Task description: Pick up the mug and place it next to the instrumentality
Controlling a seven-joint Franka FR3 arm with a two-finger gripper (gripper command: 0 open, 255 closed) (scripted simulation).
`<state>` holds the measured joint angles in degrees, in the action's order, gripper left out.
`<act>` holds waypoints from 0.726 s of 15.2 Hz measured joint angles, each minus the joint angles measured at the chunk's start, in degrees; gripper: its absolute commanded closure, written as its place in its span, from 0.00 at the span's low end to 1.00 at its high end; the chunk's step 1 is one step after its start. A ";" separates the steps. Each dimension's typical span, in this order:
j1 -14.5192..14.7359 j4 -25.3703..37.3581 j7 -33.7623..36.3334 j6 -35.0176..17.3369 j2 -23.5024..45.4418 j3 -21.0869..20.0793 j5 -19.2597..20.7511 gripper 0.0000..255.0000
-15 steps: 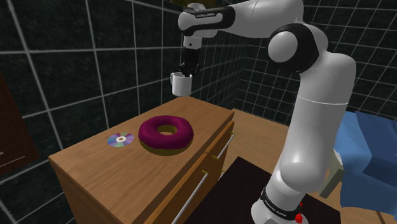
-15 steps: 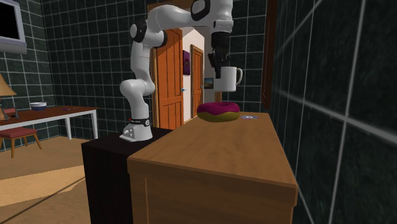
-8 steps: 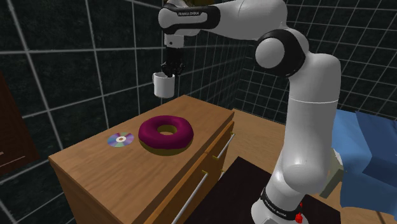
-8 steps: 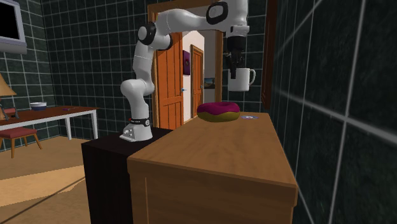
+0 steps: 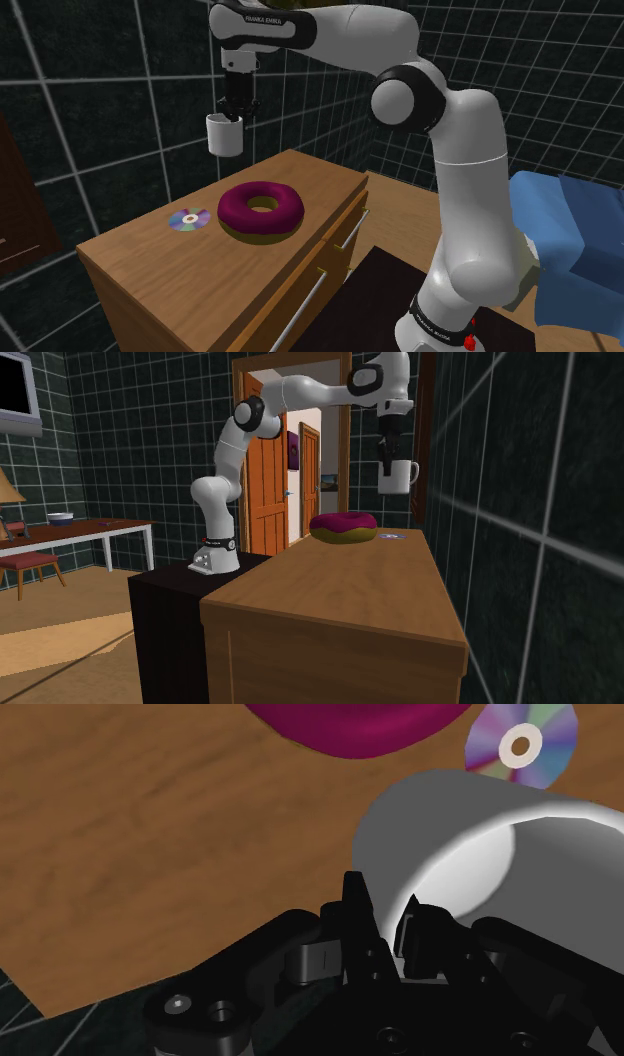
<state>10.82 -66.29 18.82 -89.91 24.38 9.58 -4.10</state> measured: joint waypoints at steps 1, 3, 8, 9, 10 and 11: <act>0.60 3.36 1.19 1.19 2.15 -0.39 -0.16 1.00; 1.54 10.07 3.21 3.62 6.40 -1.04 -0.47 1.00; 2.60 13.60 4.99 3.73 9.85 -1.53 -0.64 1.00; 2.72 11.96 4.95 2.63 9.31 -1.50 -0.59 1.00; 2.82 10.56 4.95 1.54 9.00 -1.49 -0.55 1.00; 3.05 8.88 5.06 0.38 8.49 -1.50 -0.48 1.00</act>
<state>13.87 -57.41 23.88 -89.53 32.87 8.08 -4.58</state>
